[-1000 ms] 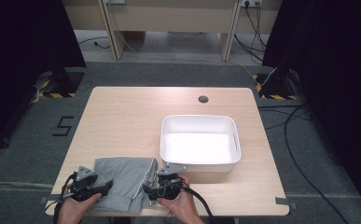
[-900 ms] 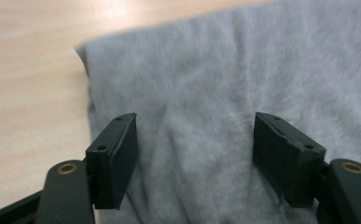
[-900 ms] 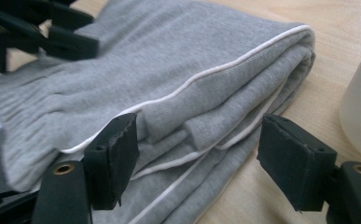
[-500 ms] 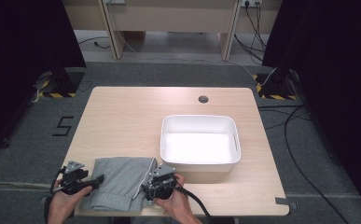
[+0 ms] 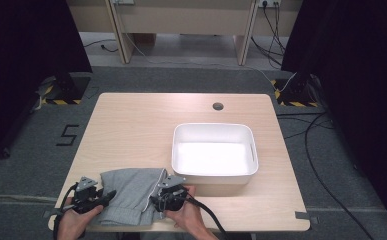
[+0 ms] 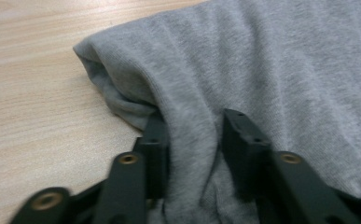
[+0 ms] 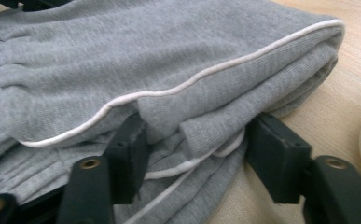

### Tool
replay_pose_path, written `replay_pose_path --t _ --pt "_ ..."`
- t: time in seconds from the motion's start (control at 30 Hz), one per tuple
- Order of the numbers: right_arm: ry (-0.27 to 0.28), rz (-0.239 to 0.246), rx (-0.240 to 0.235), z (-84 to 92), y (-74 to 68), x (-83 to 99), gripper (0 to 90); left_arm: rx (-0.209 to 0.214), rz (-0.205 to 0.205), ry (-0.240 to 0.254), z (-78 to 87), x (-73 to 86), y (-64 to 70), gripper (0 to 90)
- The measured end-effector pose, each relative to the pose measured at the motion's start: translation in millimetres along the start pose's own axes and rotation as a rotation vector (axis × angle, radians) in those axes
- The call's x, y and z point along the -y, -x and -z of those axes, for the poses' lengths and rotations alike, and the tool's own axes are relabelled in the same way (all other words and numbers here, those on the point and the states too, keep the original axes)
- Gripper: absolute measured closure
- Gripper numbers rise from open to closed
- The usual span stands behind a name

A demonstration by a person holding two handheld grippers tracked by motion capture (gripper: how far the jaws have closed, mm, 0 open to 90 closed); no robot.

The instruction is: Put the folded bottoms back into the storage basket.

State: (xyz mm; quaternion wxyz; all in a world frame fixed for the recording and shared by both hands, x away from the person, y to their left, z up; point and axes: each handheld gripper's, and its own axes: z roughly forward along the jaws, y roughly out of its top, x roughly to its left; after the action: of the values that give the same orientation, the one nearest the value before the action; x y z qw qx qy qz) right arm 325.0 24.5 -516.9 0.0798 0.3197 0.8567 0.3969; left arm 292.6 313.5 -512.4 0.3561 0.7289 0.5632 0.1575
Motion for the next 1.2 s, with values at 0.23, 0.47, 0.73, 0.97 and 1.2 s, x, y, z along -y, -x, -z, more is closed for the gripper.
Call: replay_pose_path --t 0.23,0.47,0.73,0.97,1.2 --pt "0.019 -0.03 -0.056 -1.1 -0.9 1.6 68.6 0.001 -0.033 0.014 1.2 0.4 2.1 74.3" --pt "0.054 -0.033 -0.081 6.2 -1.3 -1.2 73.3 0.024 -0.037 0.047 9.9 -3.8 0.2 76.8" --pt "0.109 0.009 -0.108 23.2 -8.0 -16.4 75.0 0.028 -0.073 0.076 34.5 -19.4 5.6 77.4" --pt "0.159 0.021 -0.123 44.3 -10.1 -35.8 75.1 0.052 -0.084 0.107 55.8 -40.6 9.6 77.2" --pt "0.182 0.028 -0.125 65.5 -2.1 -54.3 75.1 0.086 -0.067 0.129 63.7 -61.8 10.6 77.2"
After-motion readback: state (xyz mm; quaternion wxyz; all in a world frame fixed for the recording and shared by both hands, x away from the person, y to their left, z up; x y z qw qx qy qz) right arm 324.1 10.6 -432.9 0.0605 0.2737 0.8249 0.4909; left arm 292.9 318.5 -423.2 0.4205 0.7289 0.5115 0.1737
